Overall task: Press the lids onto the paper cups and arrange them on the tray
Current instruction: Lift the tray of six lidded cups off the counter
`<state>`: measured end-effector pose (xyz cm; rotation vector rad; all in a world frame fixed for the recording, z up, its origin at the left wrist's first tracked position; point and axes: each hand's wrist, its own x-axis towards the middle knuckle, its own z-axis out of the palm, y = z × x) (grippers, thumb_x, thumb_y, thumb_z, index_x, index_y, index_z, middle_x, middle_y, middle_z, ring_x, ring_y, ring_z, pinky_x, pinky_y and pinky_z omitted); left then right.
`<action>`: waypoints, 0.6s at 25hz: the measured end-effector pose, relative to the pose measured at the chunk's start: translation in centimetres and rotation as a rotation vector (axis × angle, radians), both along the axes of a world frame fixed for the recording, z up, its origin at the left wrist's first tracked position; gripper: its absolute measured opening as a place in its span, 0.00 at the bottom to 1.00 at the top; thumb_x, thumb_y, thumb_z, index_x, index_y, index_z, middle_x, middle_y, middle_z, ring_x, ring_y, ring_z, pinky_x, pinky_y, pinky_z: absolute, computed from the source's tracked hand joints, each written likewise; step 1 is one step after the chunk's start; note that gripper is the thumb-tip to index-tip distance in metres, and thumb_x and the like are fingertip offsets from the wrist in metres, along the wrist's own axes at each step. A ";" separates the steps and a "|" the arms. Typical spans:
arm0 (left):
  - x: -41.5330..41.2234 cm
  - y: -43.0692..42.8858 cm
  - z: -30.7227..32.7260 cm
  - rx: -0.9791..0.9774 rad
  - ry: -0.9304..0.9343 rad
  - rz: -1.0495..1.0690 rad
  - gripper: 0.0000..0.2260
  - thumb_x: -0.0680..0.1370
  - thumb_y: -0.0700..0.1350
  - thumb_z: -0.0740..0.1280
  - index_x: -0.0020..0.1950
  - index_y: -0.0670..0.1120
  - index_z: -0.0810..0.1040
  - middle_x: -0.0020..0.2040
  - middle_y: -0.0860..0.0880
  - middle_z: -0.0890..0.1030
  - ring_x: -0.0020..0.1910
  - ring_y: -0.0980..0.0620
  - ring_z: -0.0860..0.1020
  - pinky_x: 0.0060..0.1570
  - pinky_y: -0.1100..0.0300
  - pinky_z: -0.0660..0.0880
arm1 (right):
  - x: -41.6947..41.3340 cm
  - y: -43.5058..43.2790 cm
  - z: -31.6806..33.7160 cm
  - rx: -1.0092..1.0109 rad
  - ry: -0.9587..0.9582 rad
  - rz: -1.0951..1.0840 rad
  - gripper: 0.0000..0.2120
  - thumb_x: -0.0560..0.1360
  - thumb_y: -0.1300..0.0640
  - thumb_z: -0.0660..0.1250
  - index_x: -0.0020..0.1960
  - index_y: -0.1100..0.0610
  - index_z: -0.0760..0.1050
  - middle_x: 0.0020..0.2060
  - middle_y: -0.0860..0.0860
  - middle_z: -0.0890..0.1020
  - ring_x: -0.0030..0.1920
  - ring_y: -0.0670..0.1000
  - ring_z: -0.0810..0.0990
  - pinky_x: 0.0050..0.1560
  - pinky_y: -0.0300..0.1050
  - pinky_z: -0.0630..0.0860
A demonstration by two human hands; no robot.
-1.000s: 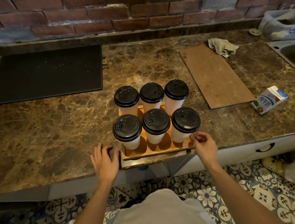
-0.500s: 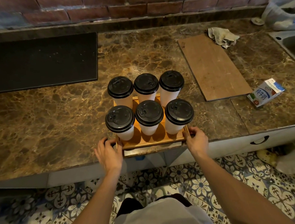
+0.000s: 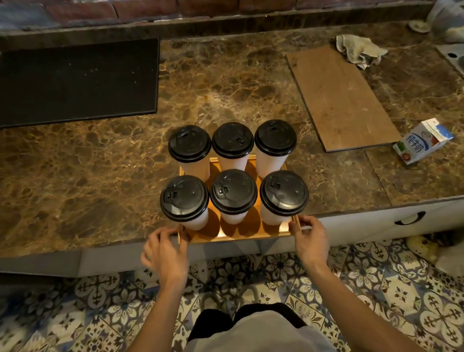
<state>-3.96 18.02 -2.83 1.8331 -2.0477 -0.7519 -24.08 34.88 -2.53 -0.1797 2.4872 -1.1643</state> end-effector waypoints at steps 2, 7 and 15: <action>1.0 1.0 -0.3 0.098 0.120 0.012 0.12 0.78 0.49 0.66 0.56 0.43 0.77 0.55 0.44 0.75 0.57 0.42 0.73 0.57 0.48 0.66 | 1.2 1.1 0.1 -0.036 -0.038 -0.014 0.14 0.79 0.56 0.67 0.61 0.60 0.75 0.55 0.55 0.80 0.45 0.47 0.76 0.48 0.40 0.70; 2.8 2.7 -0.3 0.506 0.575 0.171 0.08 0.80 0.44 0.62 0.57 0.43 0.68 0.50 0.43 0.80 0.45 0.45 0.82 0.50 0.46 0.78 | 3.3 3.4 0.0 -0.064 -0.106 -0.056 0.16 0.77 0.56 0.68 0.62 0.62 0.75 0.49 0.51 0.79 0.42 0.44 0.76 0.41 0.35 0.70; 4.0 4.7 -0.2 0.554 0.692 0.219 0.07 0.82 0.39 0.59 0.54 0.52 0.68 0.51 0.49 0.77 0.45 0.51 0.80 0.53 0.48 0.77 | 3.7 5.2 0.5 -0.082 -0.251 -0.063 0.12 0.75 0.58 0.71 0.58 0.57 0.76 0.49 0.51 0.81 0.43 0.43 0.78 0.40 0.33 0.72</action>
